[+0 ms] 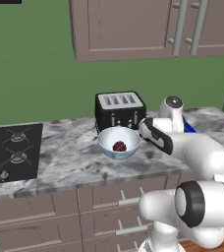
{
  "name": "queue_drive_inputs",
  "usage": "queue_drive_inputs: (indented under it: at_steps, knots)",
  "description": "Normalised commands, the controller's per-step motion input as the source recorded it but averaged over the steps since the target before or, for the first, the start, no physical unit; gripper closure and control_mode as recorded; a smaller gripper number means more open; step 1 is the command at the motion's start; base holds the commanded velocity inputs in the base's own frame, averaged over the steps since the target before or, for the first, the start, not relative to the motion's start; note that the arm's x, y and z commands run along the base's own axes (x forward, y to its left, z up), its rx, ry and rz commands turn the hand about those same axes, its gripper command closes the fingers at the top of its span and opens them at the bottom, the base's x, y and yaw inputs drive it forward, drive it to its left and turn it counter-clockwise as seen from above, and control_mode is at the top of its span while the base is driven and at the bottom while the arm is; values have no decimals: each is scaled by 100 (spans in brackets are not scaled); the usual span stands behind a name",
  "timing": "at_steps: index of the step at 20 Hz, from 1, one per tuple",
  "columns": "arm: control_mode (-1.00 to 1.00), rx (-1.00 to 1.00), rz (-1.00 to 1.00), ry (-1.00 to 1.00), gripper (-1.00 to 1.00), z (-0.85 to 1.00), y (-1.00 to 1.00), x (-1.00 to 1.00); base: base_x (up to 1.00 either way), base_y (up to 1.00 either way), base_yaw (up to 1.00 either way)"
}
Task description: Place the bowl with cake and the cupcake onto the tray.
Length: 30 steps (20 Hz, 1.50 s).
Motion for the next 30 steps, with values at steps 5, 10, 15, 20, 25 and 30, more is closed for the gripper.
queue_drive_inputs:
  at_steps: [5, 10, 15, 20, 25, 30]
  knots:
    - [-100, 0, 0, 0, 100, 0, -68, 27, 0, 0, 0]
    - [-100, 0, 0, 0, 100, 0, -56, 54, 0, 0, 0]
    - [-100, 0, 0, 0, 100, 0, -50, 49, 0, 0, 0]
    - [-100, 0, 0, 0, 100, -15, -41, 48, 0, 0, 0]
    - [-100, 0, 0, 0, 100, -31, -31, 43, 0, 0, 0]
    - [-100, 0, 0, 0, 100, -17, -29, 48, 0, 0, 0]
